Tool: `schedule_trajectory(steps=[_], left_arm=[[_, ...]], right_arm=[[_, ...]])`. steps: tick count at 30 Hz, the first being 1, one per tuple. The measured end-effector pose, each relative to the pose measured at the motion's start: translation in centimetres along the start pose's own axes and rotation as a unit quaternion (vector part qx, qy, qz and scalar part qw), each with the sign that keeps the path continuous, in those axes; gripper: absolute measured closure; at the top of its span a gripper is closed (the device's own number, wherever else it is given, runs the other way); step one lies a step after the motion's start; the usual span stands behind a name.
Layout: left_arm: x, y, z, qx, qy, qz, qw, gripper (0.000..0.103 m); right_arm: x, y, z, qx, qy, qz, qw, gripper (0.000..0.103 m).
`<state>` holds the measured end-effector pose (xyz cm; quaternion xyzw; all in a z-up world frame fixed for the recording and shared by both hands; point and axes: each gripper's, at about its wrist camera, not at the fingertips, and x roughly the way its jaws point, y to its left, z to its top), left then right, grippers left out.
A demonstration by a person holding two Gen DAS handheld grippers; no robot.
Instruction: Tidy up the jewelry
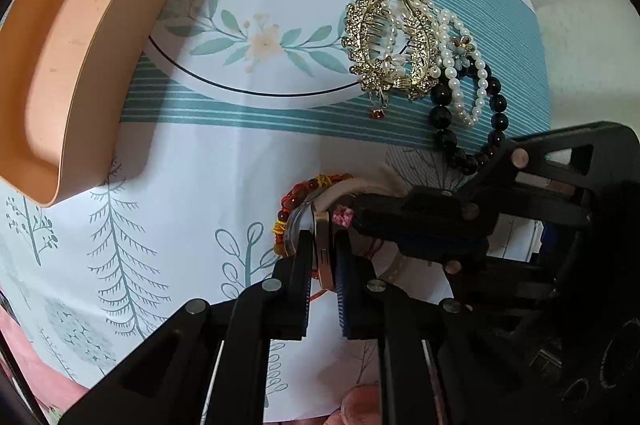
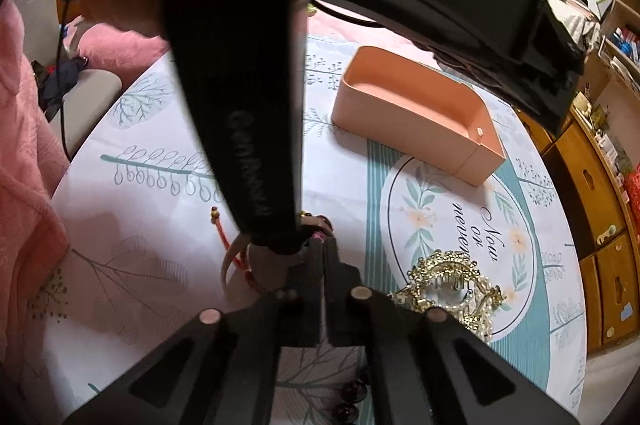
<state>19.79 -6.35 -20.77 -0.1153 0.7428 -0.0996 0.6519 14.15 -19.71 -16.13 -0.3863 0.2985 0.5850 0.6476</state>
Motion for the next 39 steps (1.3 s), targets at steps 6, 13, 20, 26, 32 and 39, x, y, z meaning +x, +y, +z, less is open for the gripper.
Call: schedule_trajectory(steps=[6,13,20,26,32,39], left_arm=[[0.5,0.2,-0.3,-0.017,-0.006,-0.001,0.9998,0.095],[-0.2,0.2,-0.9,-0.017,-0.019,-0.003,0.9997,0.096],[-1.4,-0.2,-2.7,-0.002,-0.024,-0.015,0.9996,0.095],[-2.1,-0.5,-4.6,0.02,-0.038,0.008,0.999,0.049],[-4.1,1.1,-6.9,0.009,-0.063,-0.017,0.9979,0.044],[-4.0,3.9,-8.7,-0.003,-0.057,-0.001,0.9984,0.041]], right_arm=[[0.1,0.3,-0.4,0.019,0.01,0.002,1.0,0.103],[-0.4,0.2,-0.2,0.077,0.012,-0.02,0.997,0.103],[-0.9,1.5,0.6,0.083,0.022,-0.033,0.996,0.103],[0.0,2.8,0.4,0.073,0.054,-0.02,0.996,0.099],[0.0,4.1,0.5,0.074,0.055,-0.023,0.995,0.069],[0.6,4.9,1.2,0.066,0.048,-0.037,0.996,0.064]])
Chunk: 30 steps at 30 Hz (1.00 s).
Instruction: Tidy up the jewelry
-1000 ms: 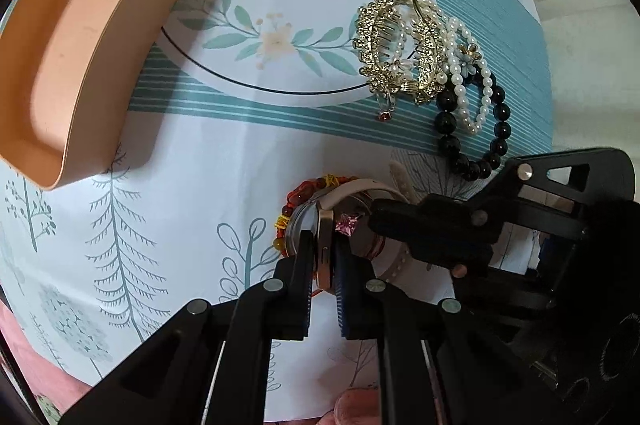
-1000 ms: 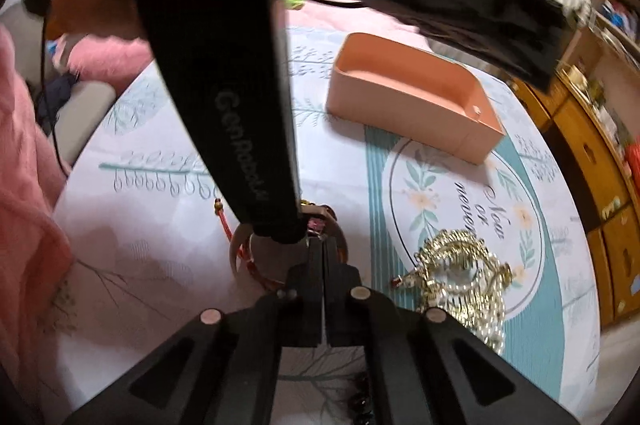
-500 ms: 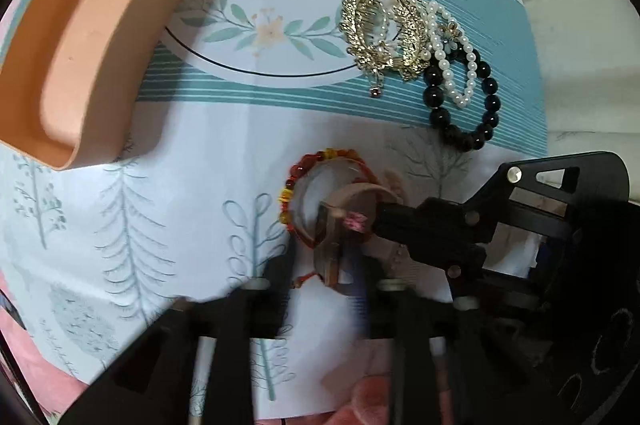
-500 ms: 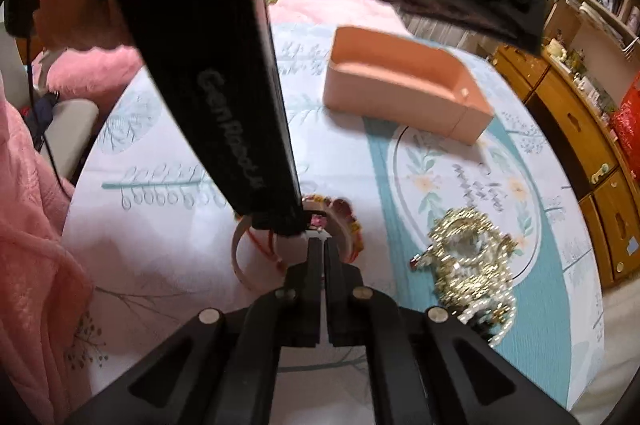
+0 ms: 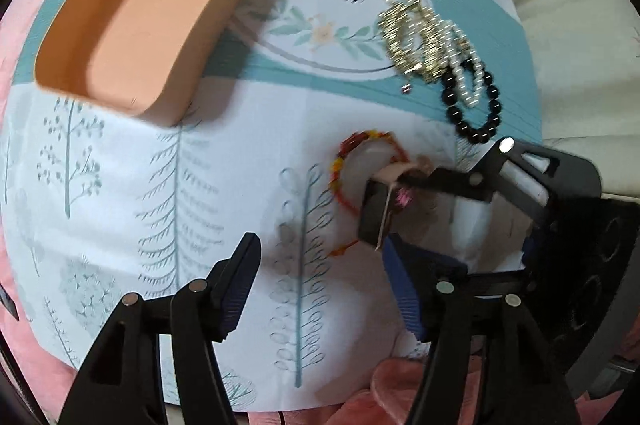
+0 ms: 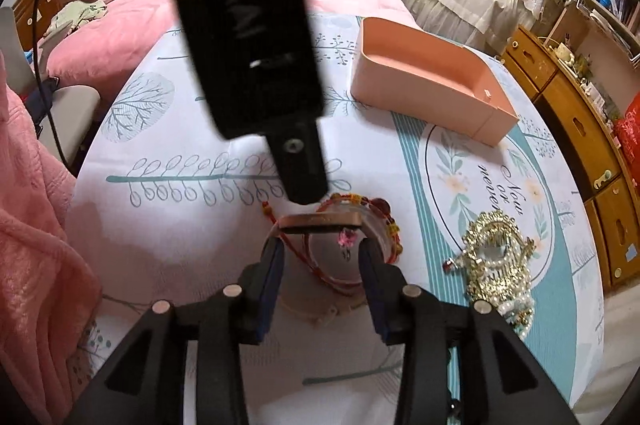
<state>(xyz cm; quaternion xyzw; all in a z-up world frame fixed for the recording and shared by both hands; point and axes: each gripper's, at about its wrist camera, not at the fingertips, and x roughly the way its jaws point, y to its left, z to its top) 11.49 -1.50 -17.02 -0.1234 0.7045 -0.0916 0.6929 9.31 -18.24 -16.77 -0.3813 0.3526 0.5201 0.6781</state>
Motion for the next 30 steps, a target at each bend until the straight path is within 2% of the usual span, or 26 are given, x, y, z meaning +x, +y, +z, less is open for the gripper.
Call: schedule_trajectory(steps=[3,4,5,7,20,23,29,30], left_arm=[[0.1,1.4,-0.2,-0.013,0.004,-0.002,0.9999,0.041],[0.3,1.6,0.0,-0.015,0.004,-0.005,0.9999,0.041],[0.3,1.8,-0.1,-0.016,0.003,-0.006,0.9999,0.041],[-0.2,2.4,-0.3,-0.014,0.001,-0.009,0.9999,0.041],[0.8,-0.6,1.7,0.027,-0.013,-0.02,0.9994,0.042],[1.2,-1.2,2.1,0.037,-0.019,-0.006,0.9991,0.059],[2.0,-1.5,2.9,0.032,-0.011,-0.019,0.9993,0.075],[2.1,-1.6,2.9,0.034,-0.011,-0.021,0.9991,0.083]], right_arm=[[0.3,-0.3,0.6,0.005,-0.006,-0.009,1.0,0.065],[0.2,-0.4,0.7,0.007,-0.009,-0.01,1.0,0.071],[0.2,-0.6,0.8,0.011,-0.011,-0.012,1.0,0.084],[0.1,-0.5,0.9,0.018,-0.009,-0.014,1.0,0.092],[0.6,-1.5,1.2,0.045,0.002,-0.007,0.999,0.093],[0.5,-1.8,1.0,0.062,0.006,-0.005,0.998,0.093],[0.0,-1.7,0.4,0.069,0.006,-0.002,0.998,0.093],[0.0,-1.6,0.3,0.068,0.007,-0.003,0.998,0.093]])
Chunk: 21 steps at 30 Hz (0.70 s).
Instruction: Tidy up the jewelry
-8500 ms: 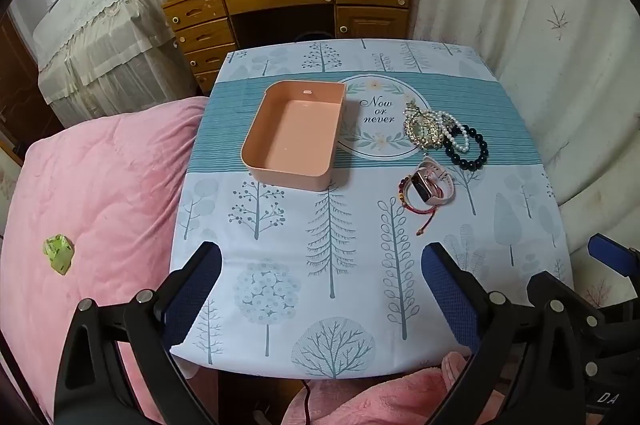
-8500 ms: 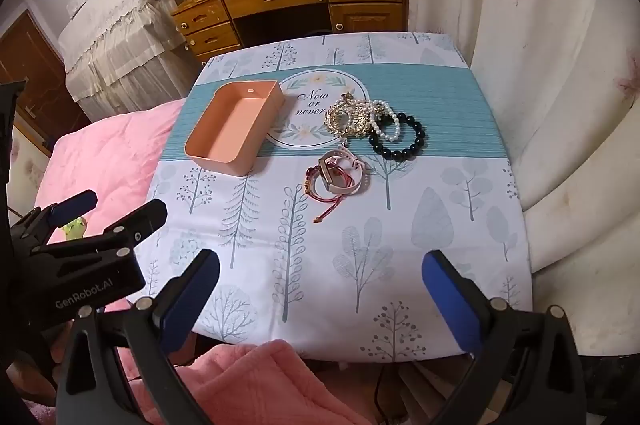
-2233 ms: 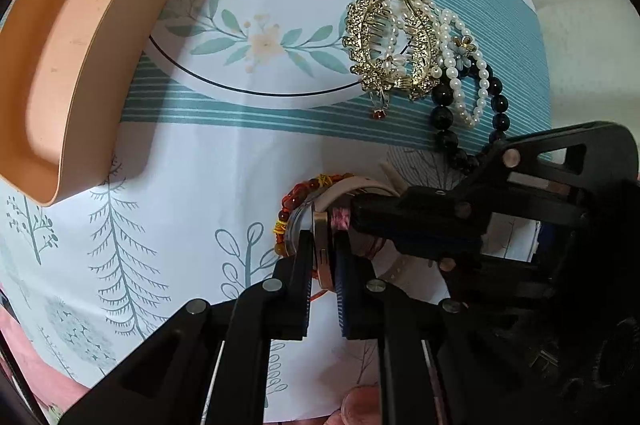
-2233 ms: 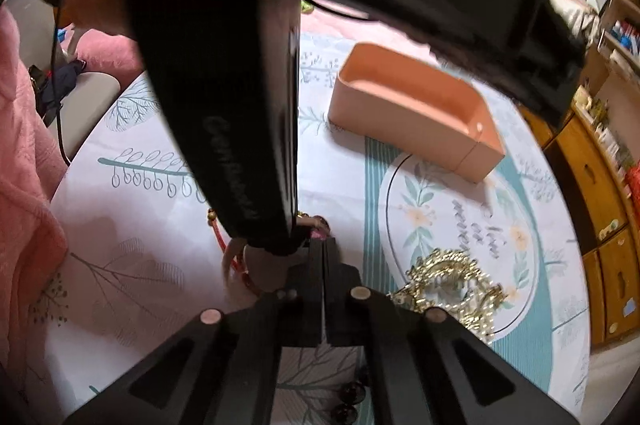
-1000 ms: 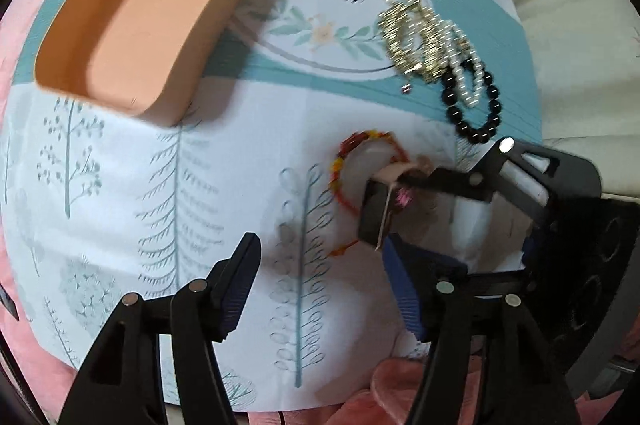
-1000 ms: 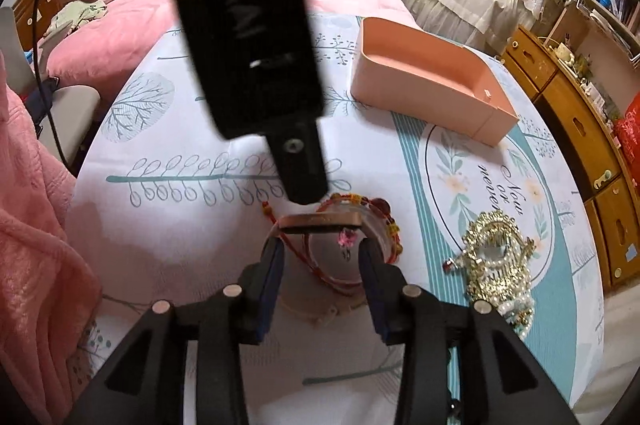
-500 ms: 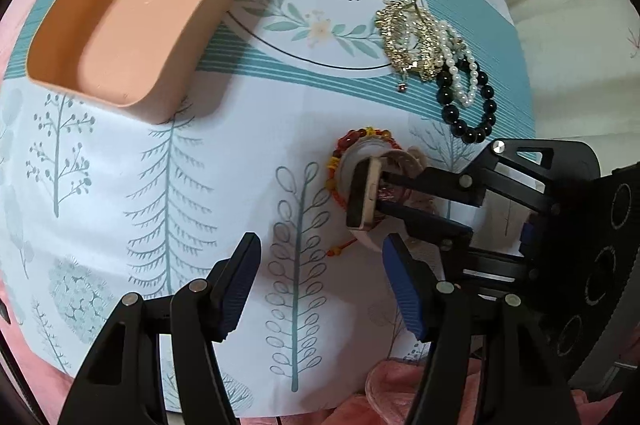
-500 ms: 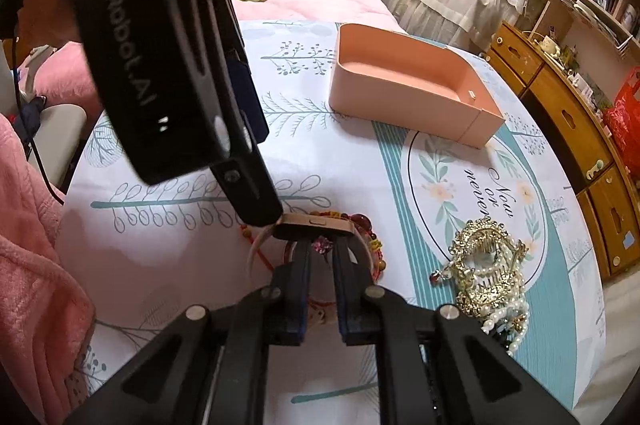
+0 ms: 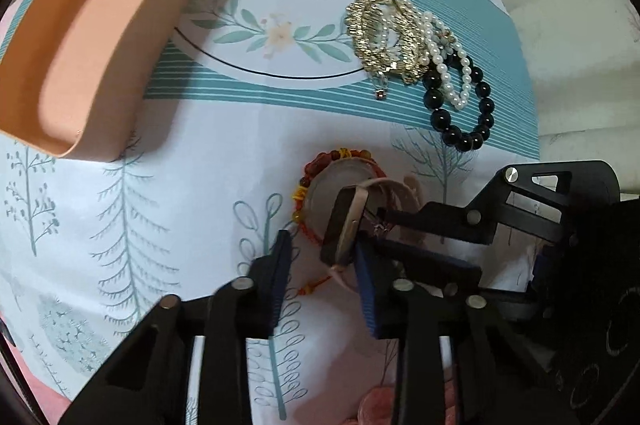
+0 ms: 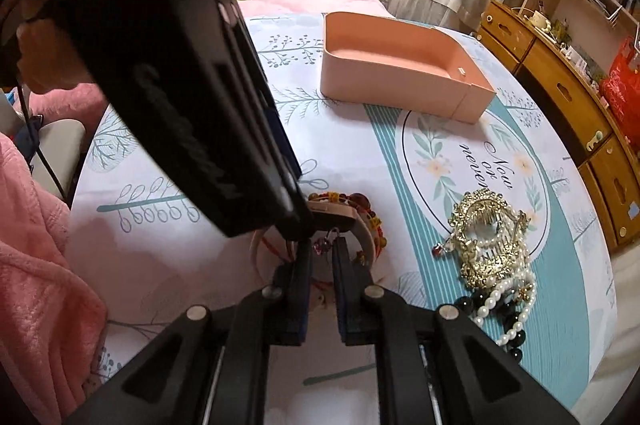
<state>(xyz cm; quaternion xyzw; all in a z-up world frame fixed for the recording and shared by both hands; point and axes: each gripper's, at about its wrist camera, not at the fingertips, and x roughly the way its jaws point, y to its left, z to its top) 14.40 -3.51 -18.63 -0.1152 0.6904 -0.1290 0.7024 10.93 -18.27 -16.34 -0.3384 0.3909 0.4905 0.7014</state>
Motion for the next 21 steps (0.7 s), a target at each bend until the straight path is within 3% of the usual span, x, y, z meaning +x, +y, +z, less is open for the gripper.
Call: schedule_trajectory(steps=[6,12,21], left_arm=[[-0.2,-0.9,0.0,0.002,-0.006,-0.001,1.0,0.093],[-0.5,-1.5,-0.7,-0.006,-0.016,0.002,0.9999,0.094],[-5.7,0.8,-2.2,0.001,-0.037,0.005,0.9993,0.094]], right_arm=[[-0.9,-0.2,-0.2,0.016,-0.002,-0.002,1.0,0.093],[-2.6,-0.3,0.2,0.036,-0.016,-0.002,0.999,0.093],[-5.7,0.1,2.9,0.11,-0.051,-0.007,0.993,0.093]])
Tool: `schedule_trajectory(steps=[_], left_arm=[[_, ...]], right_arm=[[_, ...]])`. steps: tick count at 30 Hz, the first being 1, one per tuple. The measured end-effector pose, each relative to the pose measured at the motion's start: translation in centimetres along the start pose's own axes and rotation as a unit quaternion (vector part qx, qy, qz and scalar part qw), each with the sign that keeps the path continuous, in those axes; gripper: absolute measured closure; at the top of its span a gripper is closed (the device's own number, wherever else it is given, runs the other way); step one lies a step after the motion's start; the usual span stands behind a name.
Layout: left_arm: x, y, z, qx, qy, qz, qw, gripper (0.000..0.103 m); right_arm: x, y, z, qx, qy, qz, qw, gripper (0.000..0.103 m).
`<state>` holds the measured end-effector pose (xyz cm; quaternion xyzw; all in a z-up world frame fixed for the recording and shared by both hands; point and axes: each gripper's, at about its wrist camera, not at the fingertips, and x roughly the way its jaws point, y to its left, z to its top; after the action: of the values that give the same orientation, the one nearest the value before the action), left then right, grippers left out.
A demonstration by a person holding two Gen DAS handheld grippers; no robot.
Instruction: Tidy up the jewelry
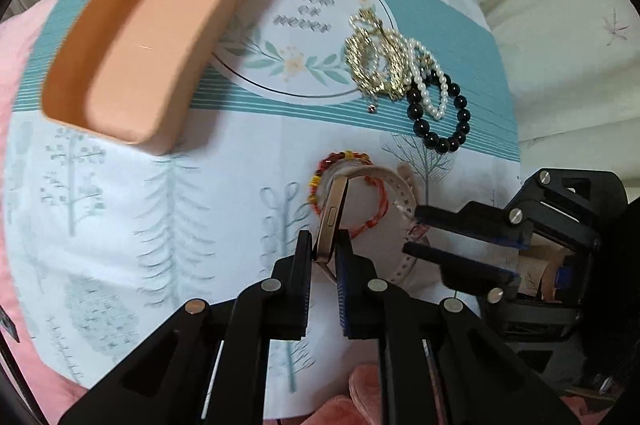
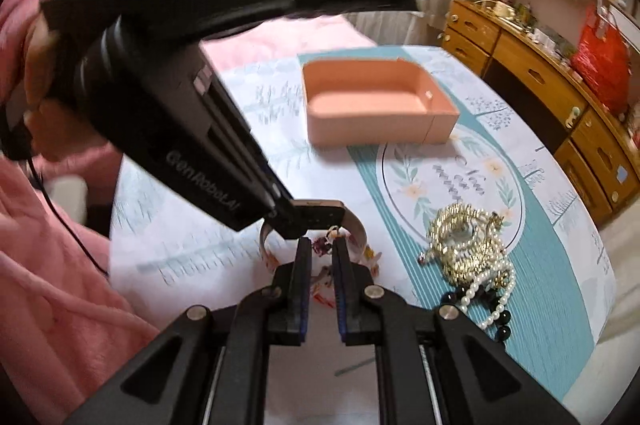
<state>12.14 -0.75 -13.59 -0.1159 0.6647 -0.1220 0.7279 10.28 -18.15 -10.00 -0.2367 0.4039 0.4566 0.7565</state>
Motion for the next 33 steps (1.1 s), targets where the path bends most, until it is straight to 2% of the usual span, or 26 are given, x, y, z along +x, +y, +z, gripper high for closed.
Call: schedule_trajectory(steps=[5,8,11,16,21,25,30,32,33], left_arm=[[-4.0,3.2,0.2,0.009,-0.017,0.0,0.9998,0.094],[-5.8,4.9,1.4,0.034,-0.025,0.01,0.9991,0.094],[-7.5,6.9,3.1,0.067,-0.036,0.031,0.9966,0.094],[-8.9,9.8,6.9,0.079,-0.055,0.045,0.9943,0.094],[-8.7,11.2,10.7,0.114,-0.076,0.057,0.9889,0.094],[-6.8,11.6,13.0,0.129,-0.068,0.06,0.9875,0.094],[-5.5,11.6,14.2,0.145,-0.07,0.043,0.986,0.094],[-5.3,11.4,14.4,0.151,-0.069,0.046,0.985,0.084],[-5.2,11.4,14.5,0.151,-0.068,0.047,0.9851,0.073]], right_arm=[[-0.4,0.0,2.8,0.092,-0.033,-0.011,0.995,0.093],[0.0,-0.1,4.6,0.169,-0.05,-0.036,0.984,0.093],[0.6,-0.4,6.0,0.255,-0.067,-0.056,0.963,0.093],[2.3,-0.6,7.7,0.367,-0.094,-0.073,0.923,0.093],[5.1,-0.8,9.4,0.421,-0.089,-0.088,0.898,0.093],[7.1,-0.7,10.1,0.449,-0.094,-0.097,0.883,0.093],[8.5,-0.6,10.3,0.492,-0.1,-0.113,0.858,0.092],[9.1,-0.6,10.1,0.511,-0.091,-0.118,0.846,0.092],[9.4,-0.5,10.0,0.516,-0.084,-0.116,0.845,0.091]])
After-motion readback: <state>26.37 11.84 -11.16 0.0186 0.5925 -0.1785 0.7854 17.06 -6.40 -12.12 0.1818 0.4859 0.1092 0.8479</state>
